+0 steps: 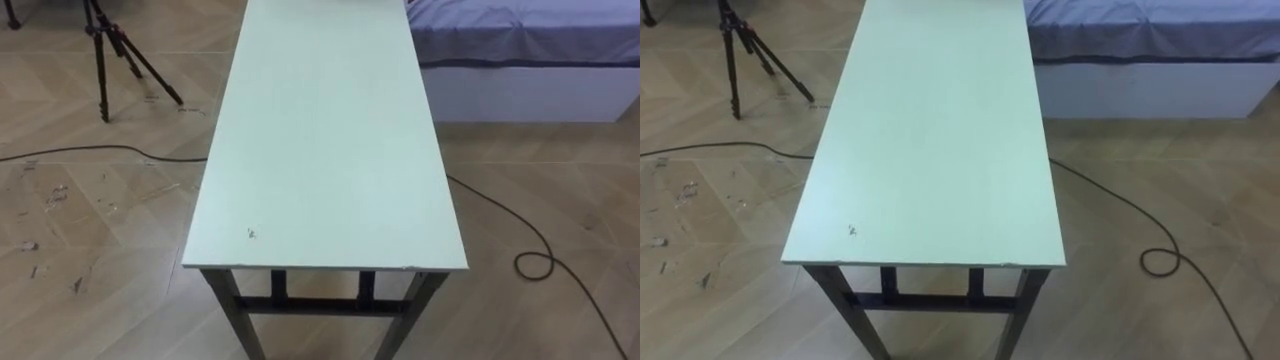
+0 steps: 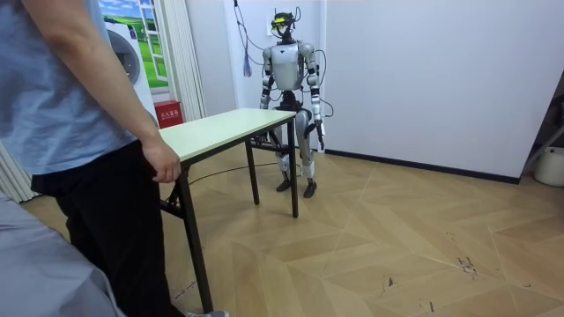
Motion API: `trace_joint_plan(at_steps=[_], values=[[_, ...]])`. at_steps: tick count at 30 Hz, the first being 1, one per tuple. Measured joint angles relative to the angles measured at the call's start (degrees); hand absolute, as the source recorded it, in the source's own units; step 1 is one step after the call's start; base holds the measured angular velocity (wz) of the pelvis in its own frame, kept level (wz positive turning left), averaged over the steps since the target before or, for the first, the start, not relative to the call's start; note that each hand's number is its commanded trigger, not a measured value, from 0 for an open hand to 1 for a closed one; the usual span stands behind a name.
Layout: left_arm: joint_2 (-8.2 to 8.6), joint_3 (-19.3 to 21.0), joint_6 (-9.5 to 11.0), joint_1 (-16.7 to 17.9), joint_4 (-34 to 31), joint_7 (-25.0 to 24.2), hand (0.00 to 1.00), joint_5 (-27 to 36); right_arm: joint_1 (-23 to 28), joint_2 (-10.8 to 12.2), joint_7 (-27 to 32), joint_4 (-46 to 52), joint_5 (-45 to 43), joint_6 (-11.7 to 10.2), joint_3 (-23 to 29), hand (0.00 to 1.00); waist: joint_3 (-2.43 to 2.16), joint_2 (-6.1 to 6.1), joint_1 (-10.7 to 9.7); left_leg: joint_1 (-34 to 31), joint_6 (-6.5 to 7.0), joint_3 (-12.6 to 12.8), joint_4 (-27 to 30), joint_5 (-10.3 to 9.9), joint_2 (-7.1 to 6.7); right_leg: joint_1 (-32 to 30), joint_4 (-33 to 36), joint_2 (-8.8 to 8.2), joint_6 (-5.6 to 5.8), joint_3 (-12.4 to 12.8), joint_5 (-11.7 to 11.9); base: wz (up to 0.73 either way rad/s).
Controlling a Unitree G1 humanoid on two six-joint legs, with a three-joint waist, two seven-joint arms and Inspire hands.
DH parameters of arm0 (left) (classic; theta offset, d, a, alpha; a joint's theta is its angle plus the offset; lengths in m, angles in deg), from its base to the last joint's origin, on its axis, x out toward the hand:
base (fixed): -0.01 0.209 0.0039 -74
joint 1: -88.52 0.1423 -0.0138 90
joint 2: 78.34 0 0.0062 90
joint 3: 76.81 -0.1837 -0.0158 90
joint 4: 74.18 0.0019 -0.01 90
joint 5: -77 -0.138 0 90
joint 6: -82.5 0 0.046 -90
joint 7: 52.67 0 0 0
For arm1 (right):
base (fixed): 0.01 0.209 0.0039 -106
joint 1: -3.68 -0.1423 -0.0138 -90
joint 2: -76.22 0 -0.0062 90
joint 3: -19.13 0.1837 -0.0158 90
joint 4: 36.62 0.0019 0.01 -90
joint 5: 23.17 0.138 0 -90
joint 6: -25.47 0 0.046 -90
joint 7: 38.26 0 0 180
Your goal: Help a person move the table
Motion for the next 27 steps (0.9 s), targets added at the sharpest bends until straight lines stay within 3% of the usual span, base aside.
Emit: trace_joint_plan(at_steps=[6,12,15,18,22,25,27], values=[[0.02,-0.1,0.0,-0.18,0.0,-4.76,0.0,7.01,0.49,-0.27,-3.36,0.89,3.45,0.0,0.69,0.0,0.0,0.46,0.36,0.04,0.0,0.66,0.01,0.0,0.01,-0.19,0.06,-0.05,0.0,0.36,0.0,-0.03],[-0.51,-2.6,-0.68,-0.64,-1.91,-9.96,0.0,14.67,2.95,-0.87,-4.97,13.68,8.01,1.17,0.53,0.0,0.03,0.69,0.17,-0.54,0.0,0.92,0.16,0.0,0.01,-0.8,0.55,-0.18,0.0,-0.06,0.0,0.02],[-0.65,-5.23,-1.53,1.1,-8.68,-12.68,0.0,19.29,6.64,-0.85,-7.65,23.31,11.09,1.3,-0.18,0.0,0.1,0.8,0.34,-1.0,0.0,1.76,0.38,0.0,0.01,-1.04,0.44,-0.22,0.01,-0.08,-0.01,0.03],[-1.84,-9.51,-1.64,3.5,-15.72,-15.02,0.0,24.38,10.11,-0.86,-10.32,32.26,15.71,1.27,-2.15,0.0,0.01,1.03,0.24,-0.93,0.0,1.73,0.45,0.0,0.01,-0.97,0.33,-0.23,0.01,0.06,-0.01,-0.03],[-2.17,-14.05,-1.56,6.52,-26.75,-18.46,0.0,35.98,15.51,-1.03,-13.01,44.82,25.62,1.29,-6.27,0.0,0.0,1.14,0.29,-1.19,0.0,1.3,0.57,0.0,0.03,-1.83,0.99,-0.32,0.0,-0.04,-0.06,-0.02],[-2.31,-17.83,-1.28,8.96,-36.38,-20.55,0.0,44.79,16.82,-1.03,-15.69,51.14,31.45,1.26,-9.77,0.0,0.03,1.06,-0.59,-1.04,0.0,1.24,0.4,0.0,0.02,-1.69,1.07,-0.32,0.0,0.0,-0.06,-0.01],[-2.98,-20.41,-1.19,9.15,-41.11,-20.98,0.0,47.27,17.3,-1.07,-16.8,54.3,34.18,1.29,-12.01,0.0,0.07,1.17,-0.8,-1.03,0.01,1.36,0.41,-0.01,0.02,-1.72,1.17,-0.34,0.0,0.01,-0.06,0.0]])
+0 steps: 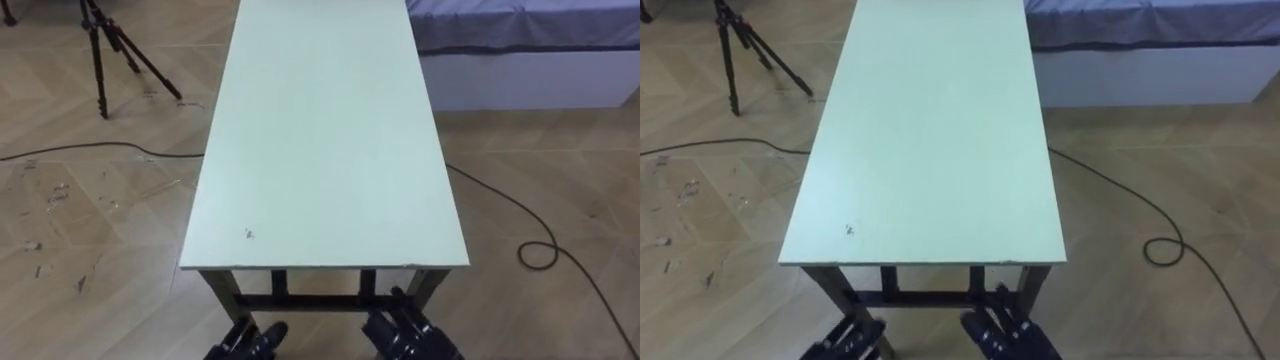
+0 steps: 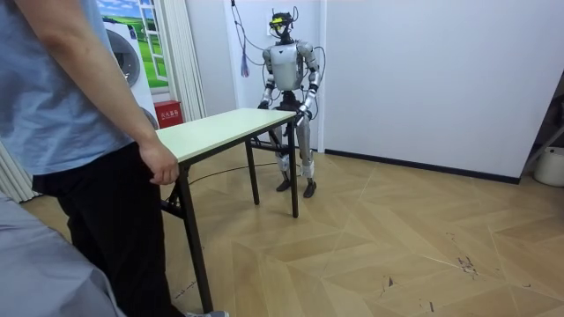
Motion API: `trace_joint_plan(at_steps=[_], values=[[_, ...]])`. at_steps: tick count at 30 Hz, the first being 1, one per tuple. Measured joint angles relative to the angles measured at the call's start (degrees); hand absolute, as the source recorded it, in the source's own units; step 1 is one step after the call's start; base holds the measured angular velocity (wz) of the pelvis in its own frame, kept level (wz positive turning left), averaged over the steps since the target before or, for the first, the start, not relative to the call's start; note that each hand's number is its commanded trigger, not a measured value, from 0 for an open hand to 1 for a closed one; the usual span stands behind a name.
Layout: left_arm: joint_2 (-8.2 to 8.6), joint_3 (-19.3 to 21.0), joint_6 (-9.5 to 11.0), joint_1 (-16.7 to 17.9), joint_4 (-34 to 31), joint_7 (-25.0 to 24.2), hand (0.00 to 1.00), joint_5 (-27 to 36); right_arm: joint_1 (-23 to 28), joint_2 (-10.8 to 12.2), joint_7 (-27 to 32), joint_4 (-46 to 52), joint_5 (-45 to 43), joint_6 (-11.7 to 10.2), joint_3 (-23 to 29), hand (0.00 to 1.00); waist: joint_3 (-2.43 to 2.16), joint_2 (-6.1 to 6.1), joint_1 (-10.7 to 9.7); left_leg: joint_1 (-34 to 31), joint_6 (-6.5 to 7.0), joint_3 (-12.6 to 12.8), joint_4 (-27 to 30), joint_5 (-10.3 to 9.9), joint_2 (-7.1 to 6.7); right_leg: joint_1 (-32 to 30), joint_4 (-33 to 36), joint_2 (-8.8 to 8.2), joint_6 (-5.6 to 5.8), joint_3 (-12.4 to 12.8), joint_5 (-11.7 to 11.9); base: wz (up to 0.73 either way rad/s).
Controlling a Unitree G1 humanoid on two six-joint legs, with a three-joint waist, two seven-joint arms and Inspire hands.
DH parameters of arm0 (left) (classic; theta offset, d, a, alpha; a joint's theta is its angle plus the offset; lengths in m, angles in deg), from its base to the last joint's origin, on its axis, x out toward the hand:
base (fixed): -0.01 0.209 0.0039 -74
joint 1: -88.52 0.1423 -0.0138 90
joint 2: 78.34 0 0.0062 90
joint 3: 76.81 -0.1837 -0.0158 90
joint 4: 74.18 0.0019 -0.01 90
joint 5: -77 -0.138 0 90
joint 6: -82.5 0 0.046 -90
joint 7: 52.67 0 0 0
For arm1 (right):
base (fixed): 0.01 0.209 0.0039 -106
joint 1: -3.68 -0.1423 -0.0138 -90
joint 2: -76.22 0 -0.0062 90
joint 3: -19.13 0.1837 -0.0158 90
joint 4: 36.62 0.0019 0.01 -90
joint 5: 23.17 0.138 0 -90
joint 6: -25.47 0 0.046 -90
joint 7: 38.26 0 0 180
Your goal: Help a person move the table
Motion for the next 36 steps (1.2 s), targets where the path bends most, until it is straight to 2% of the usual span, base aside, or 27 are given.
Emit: trace_joint_plan(at_steps=[5,9,20,27,31,36], values=[[-1.86,-5.77,0.11,0.39,-9.01,-1.17,0.0,4.31,0.64,-1.12,-1.0,6.83,7.1,0.51,-5.08,0.0,0.17,0.27,-0.22,0.0,0.0,-0.02,0.02,0.0,-0.01,-0.19,0.12,-0.02,0.01,0.0,-0.01,0.0],[-1.66,-7.04,0.4,0.31,-12.65,-1.35,0.0,4.55,-0.03,-2.28,-1.56,7.26,7.69,0.52,-6.99,0.0,0.18,0.2,-0.12,-0.19,0.0,0.0,0.13,0.0,0.0,-0.88,1.04,-0.06,0.0,0.25,-0.16,-0.03],[-3.26,-7.86,1.15,-1.11,-14.47,0.72,0.0,6.45,-3.68,-6.28,0.98,7.26,9.84,0.46,-8.99,0.0,0.8,-0.63,-0.09,-0.11,0.0,0.04,0.68,0.0,0.03,-1.03,2.07,0.08,-0.12,0.54,-0.28,-0.01],[-4.6,-7.84,1.08,-1.6,-15.25,1.76,0.0,8.34,-4.34,-6.54,2.15,7.38,9.89,0.59,-9.05,0.0,0.88,-0.74,-0.07,-0.08,0.0,0.02,0.66,0.01,0.06,-0.95,2.04,0.13,-0.15,0.52,-0.21,0.0],[-5.69,-7.58,1.08,-1.95,-15.39,2.38,0.0,8.93,-4.52,-7.61,3.26,8.02,9.89,0.72,-9.06,0.0,0.9,-0.67,0.16,0.05,0.0,-0.01,0.66,0.0,0.13,-0.94,2.17,0.05,-0.21,0.57,-0.16,0.0],[-5.83,-5.43,0.96,-2.22,-15.12,3.22,0.0,9.68,-5.17,-7.83,4.19,8.04,9.94,0.72,-8.77,0.0,1.26,-0.01,1.47,0.21,0.0,-0.17,0.66,0.01,0.15,-1.15,2.72,0.04,-0.21,0.71,-0.17,-0.01]])
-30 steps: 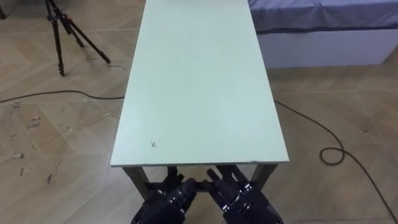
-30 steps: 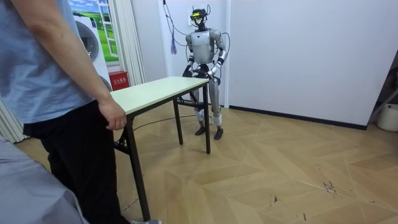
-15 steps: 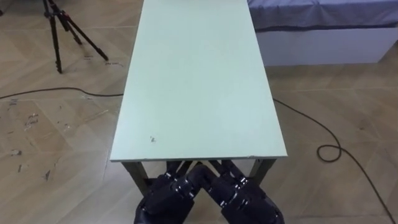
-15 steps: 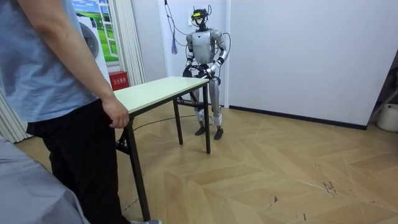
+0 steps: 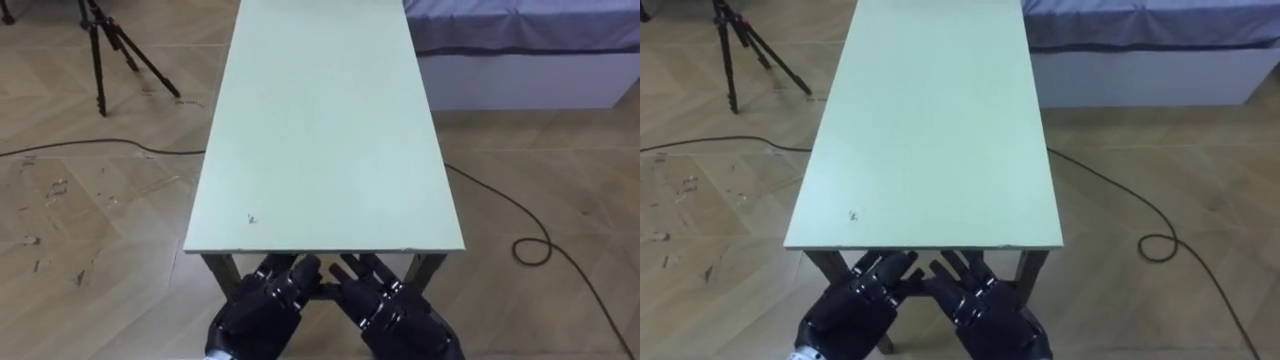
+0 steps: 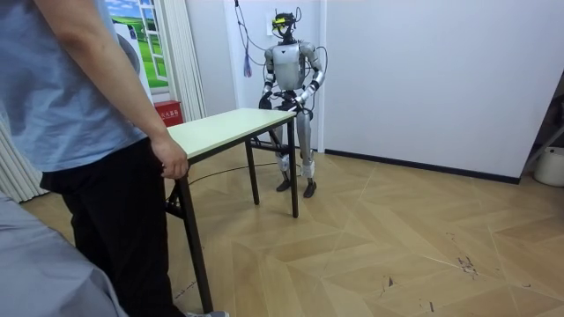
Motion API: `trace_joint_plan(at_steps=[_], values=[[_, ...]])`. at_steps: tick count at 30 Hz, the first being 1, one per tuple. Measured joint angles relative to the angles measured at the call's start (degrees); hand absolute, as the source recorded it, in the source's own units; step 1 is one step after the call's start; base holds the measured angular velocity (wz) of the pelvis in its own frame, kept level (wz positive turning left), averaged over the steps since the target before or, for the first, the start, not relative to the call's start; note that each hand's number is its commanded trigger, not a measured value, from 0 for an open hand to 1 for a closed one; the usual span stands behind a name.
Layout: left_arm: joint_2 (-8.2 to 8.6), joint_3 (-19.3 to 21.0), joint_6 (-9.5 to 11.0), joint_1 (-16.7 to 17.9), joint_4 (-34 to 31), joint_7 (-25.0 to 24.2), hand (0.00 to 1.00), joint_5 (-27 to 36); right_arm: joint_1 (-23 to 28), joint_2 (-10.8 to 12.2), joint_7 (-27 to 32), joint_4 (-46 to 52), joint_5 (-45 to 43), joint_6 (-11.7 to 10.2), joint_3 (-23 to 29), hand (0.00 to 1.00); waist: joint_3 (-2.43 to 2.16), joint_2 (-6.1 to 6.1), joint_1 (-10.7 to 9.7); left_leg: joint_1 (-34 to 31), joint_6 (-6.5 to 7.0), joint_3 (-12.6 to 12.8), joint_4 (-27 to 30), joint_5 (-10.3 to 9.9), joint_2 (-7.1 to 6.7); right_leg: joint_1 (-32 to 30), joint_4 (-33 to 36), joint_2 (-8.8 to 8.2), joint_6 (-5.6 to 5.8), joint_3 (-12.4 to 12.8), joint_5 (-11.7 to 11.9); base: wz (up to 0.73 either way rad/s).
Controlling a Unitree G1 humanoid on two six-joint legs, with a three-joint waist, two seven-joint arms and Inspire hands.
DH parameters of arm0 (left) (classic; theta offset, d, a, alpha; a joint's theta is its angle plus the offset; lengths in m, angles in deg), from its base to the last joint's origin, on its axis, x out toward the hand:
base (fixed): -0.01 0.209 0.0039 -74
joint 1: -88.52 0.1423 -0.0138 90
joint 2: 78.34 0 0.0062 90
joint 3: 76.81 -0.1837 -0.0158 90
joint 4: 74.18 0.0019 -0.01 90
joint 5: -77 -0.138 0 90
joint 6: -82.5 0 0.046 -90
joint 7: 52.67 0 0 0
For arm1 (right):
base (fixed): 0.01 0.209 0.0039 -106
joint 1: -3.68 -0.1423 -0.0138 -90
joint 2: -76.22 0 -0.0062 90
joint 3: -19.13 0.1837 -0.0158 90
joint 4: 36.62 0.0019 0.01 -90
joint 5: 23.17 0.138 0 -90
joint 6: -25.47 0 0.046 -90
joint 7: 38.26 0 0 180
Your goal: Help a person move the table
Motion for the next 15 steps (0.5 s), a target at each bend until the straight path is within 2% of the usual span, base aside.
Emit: trace_joint_plan(at_steps=[4,7,11,15], values=[[-0.18,2.65,-0.03,-0.17,1.13,1.6,0.0,1.32,-0.12,-0.48,1.19,-0.01,0.88,0.07,-0.04,0.0,-0.09,0.4,0.28,0.54,0.01,0.0,-0.08,0.0,0.04,0.3,-0.03,0.05,-0.02,-0.03,0.01,0.0],[-0.18,4.02,-0.03,-0.66,2.12,2.56,0.0,1.31,-0.15,-0.6,1.94,-0.02,2.19,0.3,-0.02,0.0,-0.34,0.92,0.38,0.45,0.01,0.02,-0.08,0.0,0.03,0.32,0.04,0.04,-0.02,-0.18,0.01,0.0],[0.35,5.11,-0.15,-3.34,7.58,4.29,0.0,1.31,-0.92,-0.55,2.35,-1.33,2.24,0.49,0.11,0.0,-0.39,1.56,0.36,1.23,0.02,-0.12,-0.04,0.01,0.03,1.13,-0.07,0.02,-0.01,-0.42,-0.01,0.03],[0.73,5.18,-1.15,-5.64,11.7,4.8,0.0,1.31,-3.0,-0.38,2.45,-4.47,2.25,0.5,0.9,0.0,-0.4,1.55,0.22,1.54,0.03,-0.71,-0.04,0.02,0.03,1.2,-0.12,-0.01,-0.03,-0.4,0.0,0.0]])
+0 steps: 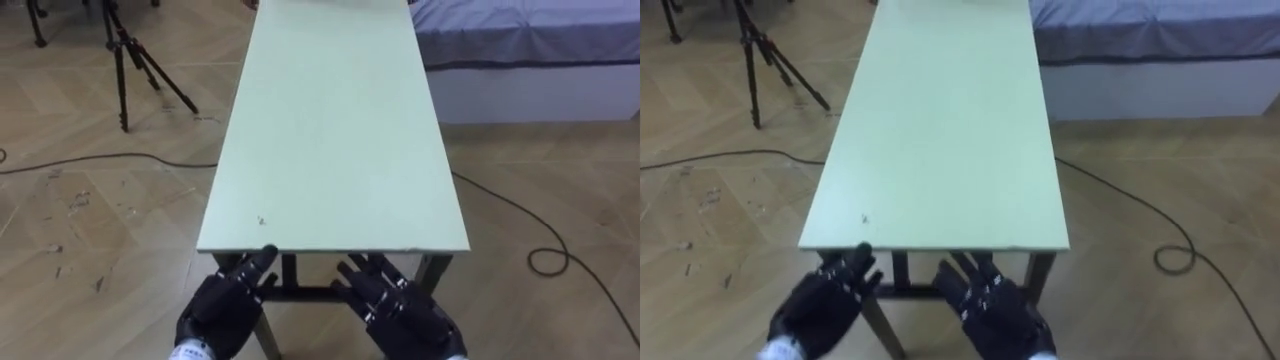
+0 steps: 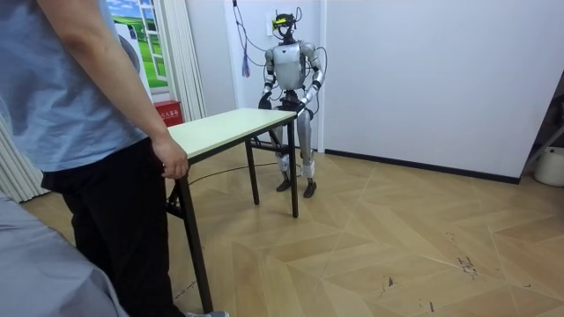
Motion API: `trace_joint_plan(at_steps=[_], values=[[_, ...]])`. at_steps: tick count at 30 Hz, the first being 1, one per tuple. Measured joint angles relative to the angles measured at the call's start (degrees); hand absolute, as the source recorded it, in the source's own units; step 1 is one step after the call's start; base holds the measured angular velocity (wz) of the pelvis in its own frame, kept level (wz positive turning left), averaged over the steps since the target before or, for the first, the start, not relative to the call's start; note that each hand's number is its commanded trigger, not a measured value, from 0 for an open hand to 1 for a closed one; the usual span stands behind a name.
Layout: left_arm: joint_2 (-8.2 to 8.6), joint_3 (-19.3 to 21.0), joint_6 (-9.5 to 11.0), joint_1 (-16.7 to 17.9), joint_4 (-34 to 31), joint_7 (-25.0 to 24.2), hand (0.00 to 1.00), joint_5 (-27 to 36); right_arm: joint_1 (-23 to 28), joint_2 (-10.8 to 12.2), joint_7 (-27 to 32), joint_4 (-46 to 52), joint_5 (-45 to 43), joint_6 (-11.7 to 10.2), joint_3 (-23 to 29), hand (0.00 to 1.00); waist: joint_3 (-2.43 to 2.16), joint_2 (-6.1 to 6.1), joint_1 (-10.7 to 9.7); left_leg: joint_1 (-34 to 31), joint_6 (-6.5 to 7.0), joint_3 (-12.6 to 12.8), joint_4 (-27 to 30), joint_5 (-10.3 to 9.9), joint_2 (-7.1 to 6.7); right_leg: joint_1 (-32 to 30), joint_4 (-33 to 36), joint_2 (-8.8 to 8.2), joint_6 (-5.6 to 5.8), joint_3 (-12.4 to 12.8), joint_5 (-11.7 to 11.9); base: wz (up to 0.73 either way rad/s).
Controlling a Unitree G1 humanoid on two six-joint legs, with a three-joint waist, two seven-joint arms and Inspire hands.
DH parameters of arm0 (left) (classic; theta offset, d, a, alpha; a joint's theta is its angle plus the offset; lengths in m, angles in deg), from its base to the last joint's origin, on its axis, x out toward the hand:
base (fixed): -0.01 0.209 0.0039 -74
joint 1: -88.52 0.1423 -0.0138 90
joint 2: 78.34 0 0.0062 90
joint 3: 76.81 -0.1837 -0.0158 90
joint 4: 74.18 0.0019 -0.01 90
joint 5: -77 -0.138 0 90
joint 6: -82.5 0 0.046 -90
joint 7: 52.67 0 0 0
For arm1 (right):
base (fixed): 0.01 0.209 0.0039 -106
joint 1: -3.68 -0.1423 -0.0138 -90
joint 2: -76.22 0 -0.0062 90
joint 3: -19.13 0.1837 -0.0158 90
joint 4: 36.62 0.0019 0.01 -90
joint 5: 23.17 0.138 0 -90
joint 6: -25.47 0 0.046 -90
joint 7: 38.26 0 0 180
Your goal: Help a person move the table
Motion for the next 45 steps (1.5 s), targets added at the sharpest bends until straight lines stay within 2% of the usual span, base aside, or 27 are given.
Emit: trace_joint_plan(at_steps=[3,6,11,16,32,37,43,45], values=[[0.5,0.69,-0.74,-0.12,1.09,0.18,0.0,0.72,-0.36,0.05,0.15,-1.66,0.19,0.0,1.84,0.0,-0.04,-0.22,0.17,0.22,0.0,-0.04,-0.01,0.0,-0.01,0.15,-0.08,-0.01,0.0,0.09,0.0,-0.05],[0.6,0.96,-1.28,-0.11,1.8,0.92,0.0,2.47,-0.37,0.2,0.1,-2.06,2.01,0.0,2.63,0.0,-0.28,-0.68,0.09,0.37,0.0,-0.28,-0.02,0.0,0.01,0.44,-0.52,0.07,-0.09,0.16,0.05,-0.03],[0.91,1.55,-2.04,-0.22,2.94,1.69,0.0,3.51,-0.78,2.12,0.55,-5.54,3.87,0.04,6.14,0.0,-0.37,-1.38,-0.06,0.91,-0.01,-0.7,-0.25,0.0,-0.02,1.27,-0.86,0.16,-0.1,0.19,0.07,-0.01],[1.35,2.84,-3.95,-0.42,3.44,3.55,0.0,3.5,-1.2,2.32,2.37,-6.75,4.22,1.22,6.36,0.0,-0.32,-1.44,-0.22,1.14,-0.01,-0.68,-0.63,0.0,-0.02,1.64,-0.92,0.15,-0.1,0.15,0.07,-0.01],[1.37,3.47,-5.88,-1.51,3.24,5.28,0.0,4.83,-1.39,2.53,6.47,-6.54,7.51,2.54,6.61,0.0,-0.3,-1.23,-0.21,1.04,-0.01,-0.71,-0.66,0.0,-0.07,1.8,-1.24,0.13,-0.07,0.0,0.06,0.0],[1.72,4.92,-7.41,-3.14,-1.76,7.26,0.0,8.07,-3.19,3.86,7.05,-5.11,8.81,2.97,7.3,0.0,-0.32,-1.0,-0.31,0.92,-0.01,-0.67,-0.64,0.0,-0.05,1.76,-1.22,0.17,-0.08,-0.03,0.07,0.0],[1.84,5.14,-7.54,-3.63,-4.65,9.21,0.0,8.95,-4.92,4.86,8.88,-3.37,8.9,3.22,8.22,0.0,-0.18,-0.75,-0.41,0.15,-0.01,-0.77,-0.37,0.0,-0.06,1.13,-0.87,0.1,-0.08,-0.35,0.07,0.02],[1.83,5.14,-7.58,-3.67,-6.8,12.01,0.0,8.99,-5.23,4.84,9.05,-3.11,9.08,3.22,8.44,0.0,-0.17,-0.76,-0.64,-0.8,-0.01,-0.77,-0.01,0.0,-0.05,0.49,-0.88,0.11,-0.1,-0.39,0.14,0.05]])
